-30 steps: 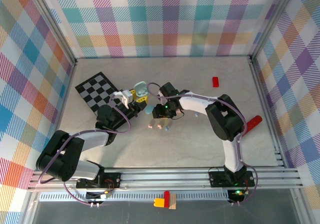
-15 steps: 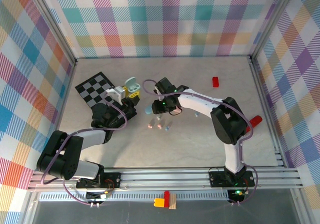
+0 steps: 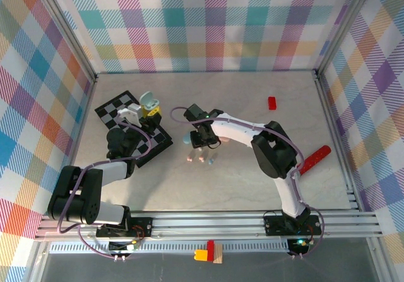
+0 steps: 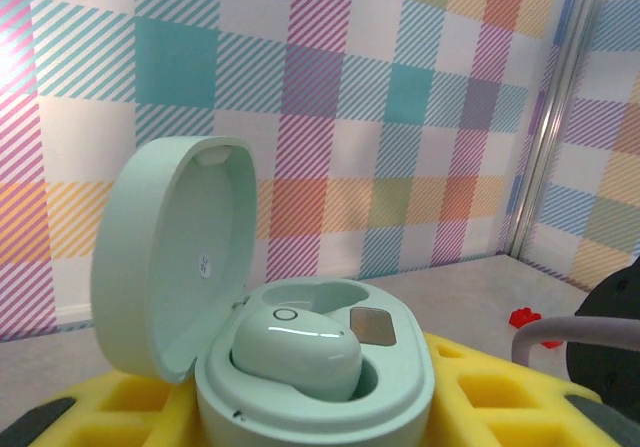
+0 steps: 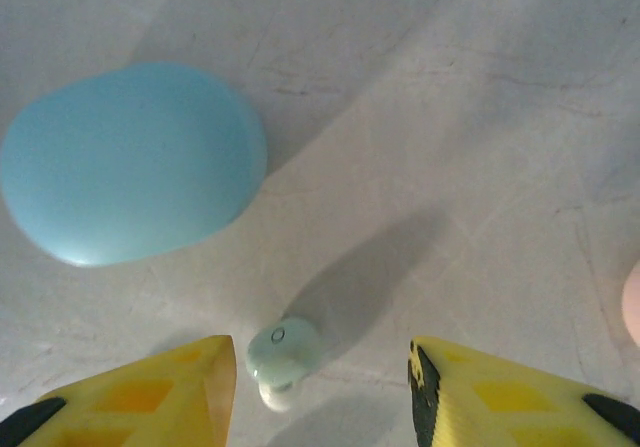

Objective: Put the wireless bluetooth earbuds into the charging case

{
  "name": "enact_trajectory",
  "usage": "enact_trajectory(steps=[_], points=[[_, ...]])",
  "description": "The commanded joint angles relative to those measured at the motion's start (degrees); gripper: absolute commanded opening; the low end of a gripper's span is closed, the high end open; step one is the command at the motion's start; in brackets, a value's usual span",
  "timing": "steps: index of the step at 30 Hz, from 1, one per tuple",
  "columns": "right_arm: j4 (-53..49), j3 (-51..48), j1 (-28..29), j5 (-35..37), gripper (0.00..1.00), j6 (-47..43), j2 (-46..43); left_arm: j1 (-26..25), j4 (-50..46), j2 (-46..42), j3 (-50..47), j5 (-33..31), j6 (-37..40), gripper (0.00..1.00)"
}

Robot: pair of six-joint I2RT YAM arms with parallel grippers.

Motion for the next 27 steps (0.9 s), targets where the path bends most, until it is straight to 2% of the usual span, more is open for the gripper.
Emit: enact_trajectory(steps=[1,9,27], points=[[-4.1,3.1,1.3,4.6,0.49,1.0,2.5,0.5,2.9,-0.5,0.8,0.5,-1.2,0.43],[-5.1,4.5,2.6,3.1,0.51,-2.0,4.6,0.8,2.9,-0.5,0.9,0.8,-1.2,0.43],[-9.5,-0.2,3.1,8.6,0.5,-0.9,0.7,1.2,2.8,-1.2,0.3,0.4,-1.7,0.43]])
